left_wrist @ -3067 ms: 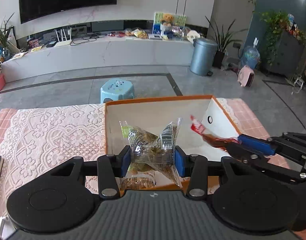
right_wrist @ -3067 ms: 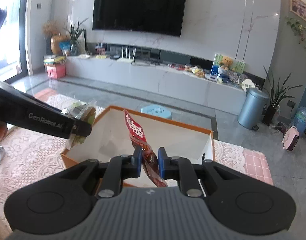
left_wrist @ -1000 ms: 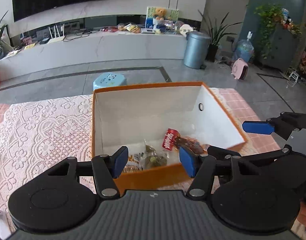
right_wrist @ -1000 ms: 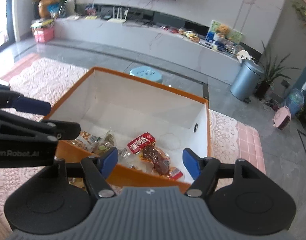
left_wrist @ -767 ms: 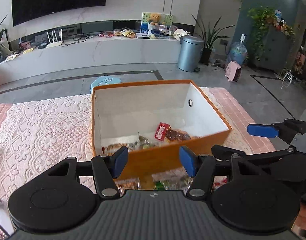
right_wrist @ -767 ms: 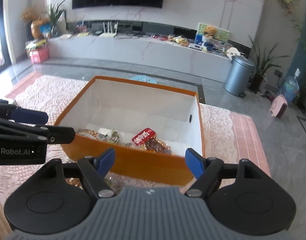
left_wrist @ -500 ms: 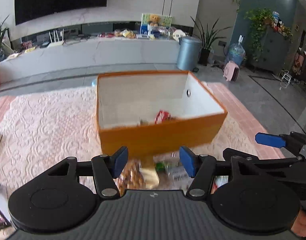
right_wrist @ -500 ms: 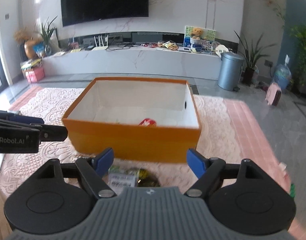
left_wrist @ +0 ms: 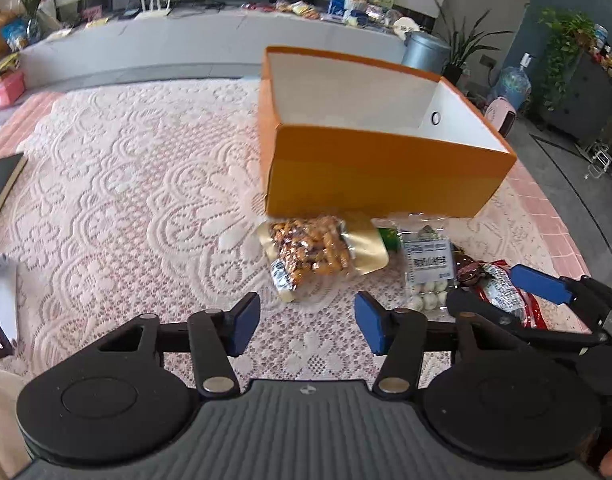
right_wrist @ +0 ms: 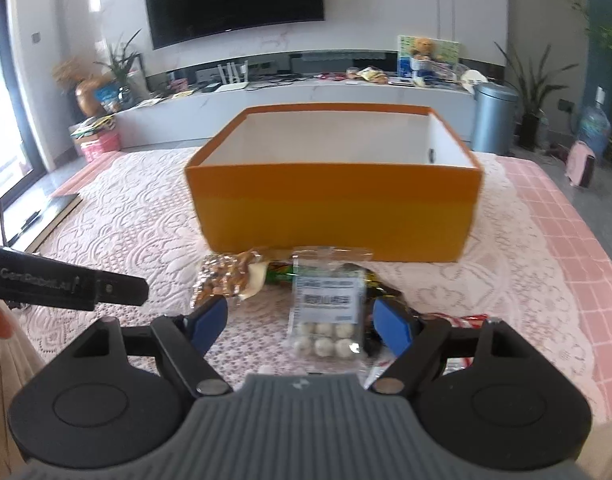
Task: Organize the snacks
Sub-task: 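Move both tools back toward the peanut bag and hawthorn-ball bag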
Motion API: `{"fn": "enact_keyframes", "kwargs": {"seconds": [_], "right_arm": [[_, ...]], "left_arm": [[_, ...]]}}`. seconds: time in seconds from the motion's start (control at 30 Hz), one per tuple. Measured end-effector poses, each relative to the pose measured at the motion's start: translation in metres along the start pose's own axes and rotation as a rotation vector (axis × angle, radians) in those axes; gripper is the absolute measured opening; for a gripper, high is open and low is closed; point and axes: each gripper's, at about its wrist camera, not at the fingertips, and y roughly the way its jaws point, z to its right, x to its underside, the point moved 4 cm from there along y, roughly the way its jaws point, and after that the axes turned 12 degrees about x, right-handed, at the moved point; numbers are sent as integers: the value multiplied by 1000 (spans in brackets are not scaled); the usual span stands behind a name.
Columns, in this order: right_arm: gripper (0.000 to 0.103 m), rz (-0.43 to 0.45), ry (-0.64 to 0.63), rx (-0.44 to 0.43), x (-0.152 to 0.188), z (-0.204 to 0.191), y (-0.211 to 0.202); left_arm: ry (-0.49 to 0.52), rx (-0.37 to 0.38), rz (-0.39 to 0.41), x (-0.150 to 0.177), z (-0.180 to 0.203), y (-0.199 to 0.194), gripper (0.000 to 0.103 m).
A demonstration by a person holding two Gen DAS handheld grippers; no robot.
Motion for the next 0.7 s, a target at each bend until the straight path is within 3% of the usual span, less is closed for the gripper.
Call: {"fn": "enact_keyframes", "kwargs": {"seconds": [0.27,0.53,0.7], "right_arm": [[78,-3,-72,-72,-7,-34,25],[77,-111,-20,-146,-11,-59,68],[75,-189,36,-140,-3,-65,97]], "left_arm": [[-44,-123,-23,-11,-24,9,56],[-107,-107,-17,-11,-42,22,56],[-155,-77,-48,-9,-51,32,56]]}}
